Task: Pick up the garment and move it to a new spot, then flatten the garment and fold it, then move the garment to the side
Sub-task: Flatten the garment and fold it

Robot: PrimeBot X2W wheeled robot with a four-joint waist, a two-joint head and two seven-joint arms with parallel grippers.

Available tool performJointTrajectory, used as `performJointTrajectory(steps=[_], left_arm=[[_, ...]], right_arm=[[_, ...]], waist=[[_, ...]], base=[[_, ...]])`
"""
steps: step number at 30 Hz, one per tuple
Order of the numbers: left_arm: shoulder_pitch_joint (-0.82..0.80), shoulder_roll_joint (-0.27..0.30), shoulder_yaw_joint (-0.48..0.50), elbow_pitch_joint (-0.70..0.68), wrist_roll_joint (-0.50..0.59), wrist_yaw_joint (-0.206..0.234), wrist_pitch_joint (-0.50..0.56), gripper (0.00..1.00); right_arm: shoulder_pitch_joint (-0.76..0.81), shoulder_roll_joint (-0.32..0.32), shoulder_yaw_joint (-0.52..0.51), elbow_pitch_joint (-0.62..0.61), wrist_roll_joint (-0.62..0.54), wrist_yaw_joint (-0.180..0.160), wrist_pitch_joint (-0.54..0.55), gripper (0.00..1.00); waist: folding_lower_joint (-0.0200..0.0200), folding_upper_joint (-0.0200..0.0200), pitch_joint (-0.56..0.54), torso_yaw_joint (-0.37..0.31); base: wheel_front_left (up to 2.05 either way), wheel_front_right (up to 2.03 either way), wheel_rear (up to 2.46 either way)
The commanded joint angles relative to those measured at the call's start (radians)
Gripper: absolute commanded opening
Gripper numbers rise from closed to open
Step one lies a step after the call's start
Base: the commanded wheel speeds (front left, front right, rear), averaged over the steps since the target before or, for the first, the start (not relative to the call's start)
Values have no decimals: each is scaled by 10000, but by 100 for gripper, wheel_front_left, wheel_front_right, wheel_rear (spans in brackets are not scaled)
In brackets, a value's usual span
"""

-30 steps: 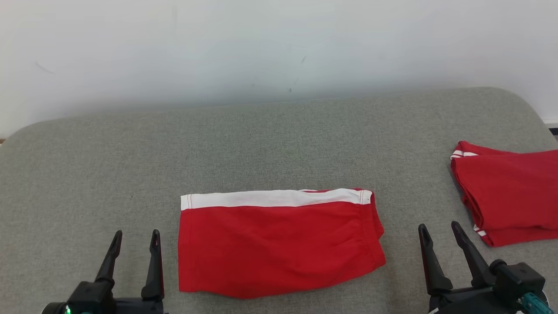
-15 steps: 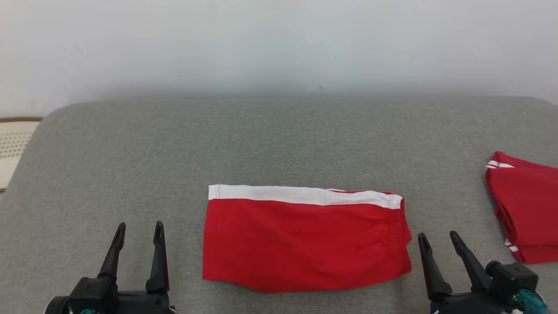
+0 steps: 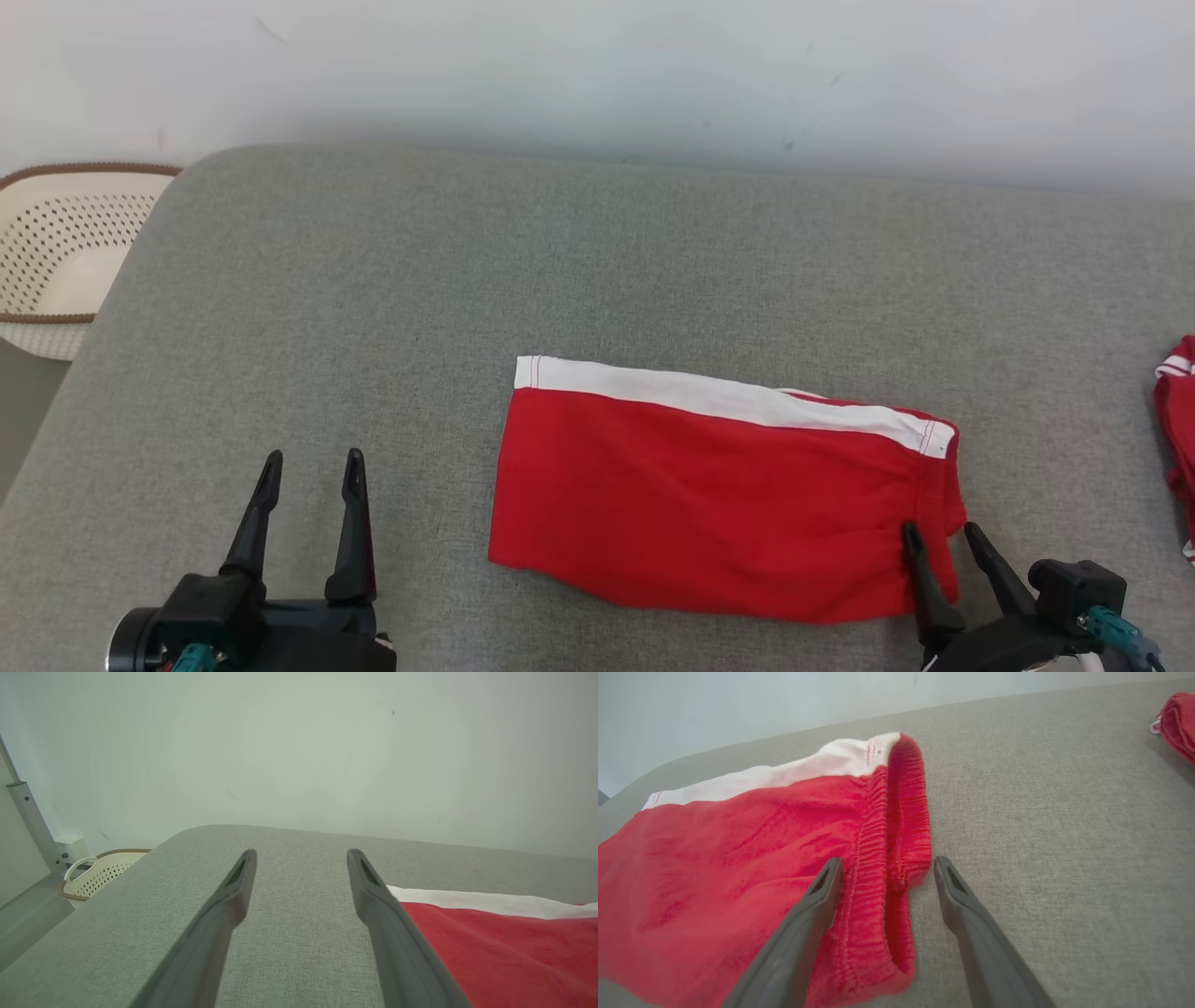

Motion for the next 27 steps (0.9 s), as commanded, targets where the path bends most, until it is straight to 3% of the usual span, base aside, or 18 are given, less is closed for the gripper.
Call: performJointTrajectory(steps=[1,8,9,10,27], left_arm=[[-115,-41,78,13,147,-64,-36,100],[-264,-295,-20,178,362,-378,-37,100],[-278,-327,-25,207,364,-414,-37,100],[-306,-348,-19,227,393,-446,-37,100],[-273,-531,156,494,722,-848,-37,100]], right_arm=[[-213,-57,-5,361,92,3,-144,100],[-850,86,445,1603,508,3,-310,100],[-944,103,528,1727,600,3,-364,62],[-1033,116,598,1820,709,3,-400,0],[-933,-371,151,2136,1587,-3,-873,0]], waist=[[0,0,220,85],[0,0,443,-13],[0,0,464,-30],[0,0,478,-46],[0,0,300,-728]], base=[[0,0,0],[0,0,0],[0,0,0],[0,0,0],[0,0,0]])
